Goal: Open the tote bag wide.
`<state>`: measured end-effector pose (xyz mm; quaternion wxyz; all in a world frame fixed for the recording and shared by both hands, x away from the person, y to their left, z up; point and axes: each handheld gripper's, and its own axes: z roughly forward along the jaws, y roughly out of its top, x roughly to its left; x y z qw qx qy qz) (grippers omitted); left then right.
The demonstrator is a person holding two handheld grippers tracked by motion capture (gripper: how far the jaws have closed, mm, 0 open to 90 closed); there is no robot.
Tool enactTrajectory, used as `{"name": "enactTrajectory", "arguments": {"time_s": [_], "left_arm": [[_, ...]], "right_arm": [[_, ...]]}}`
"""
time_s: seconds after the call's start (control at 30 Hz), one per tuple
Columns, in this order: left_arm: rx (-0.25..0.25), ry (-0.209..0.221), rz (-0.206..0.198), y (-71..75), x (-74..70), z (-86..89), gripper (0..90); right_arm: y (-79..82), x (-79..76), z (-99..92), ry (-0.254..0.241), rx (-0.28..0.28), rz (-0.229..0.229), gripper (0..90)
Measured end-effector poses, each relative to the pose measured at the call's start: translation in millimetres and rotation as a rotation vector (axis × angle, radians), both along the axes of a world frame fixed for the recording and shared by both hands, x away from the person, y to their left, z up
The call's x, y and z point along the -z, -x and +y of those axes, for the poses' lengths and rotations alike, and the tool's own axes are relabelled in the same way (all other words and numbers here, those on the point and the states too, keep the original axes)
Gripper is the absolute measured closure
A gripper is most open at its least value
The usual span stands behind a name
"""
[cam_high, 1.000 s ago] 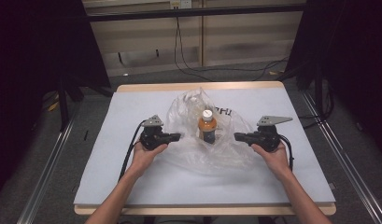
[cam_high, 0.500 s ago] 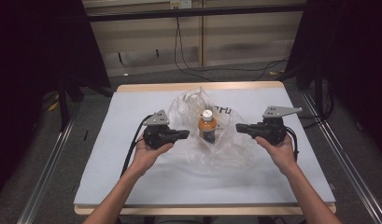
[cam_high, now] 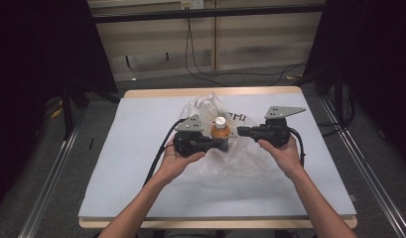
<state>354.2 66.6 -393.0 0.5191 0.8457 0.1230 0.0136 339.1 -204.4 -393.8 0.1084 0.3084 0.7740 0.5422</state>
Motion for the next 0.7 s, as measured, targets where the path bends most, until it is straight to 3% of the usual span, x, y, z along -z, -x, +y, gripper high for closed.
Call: {"name": "enactTrajectory", "arguments": {"time_s": [0.23,0.37,0.47,0.5,0.53,0.7], "left_arm": [[-0.017,-0.157,0.049,-13.2,33.5,-13.6,90.0],[-0.066,-0.161,0.105,-23.9,48.4,-1.8,90.0],[-0.078,-0.198,0.106,-27.5,53.8,4.2,90.0],[-0.078,-0.189,0.112,-28.6,55.7,5.3,90.0],[-0.075,-0.214,0.111,-30.2,55.8,6.9,90.0],[-0.137,-0.264,0.112,-37.8,63.3,12.9,90.0]], "right_arm": [[-14.9,25.2,12.2,0.125,-0.020,0.090,90.0],[-23.2,39.3,14.3,0.173,-0.027,0.134,90.0],[-28.5,50.5,15.7,0.215,-0.029,0.156,90.0],[-30.0,53.9,16.5,0.229,-0.028,0.163,90.0],[-31.6,57.0,17.1,0.244,-0.027,0.168,90.0],[-37.6,67.1,16.9,0.295,-0.019,0.198,90.0]]}}
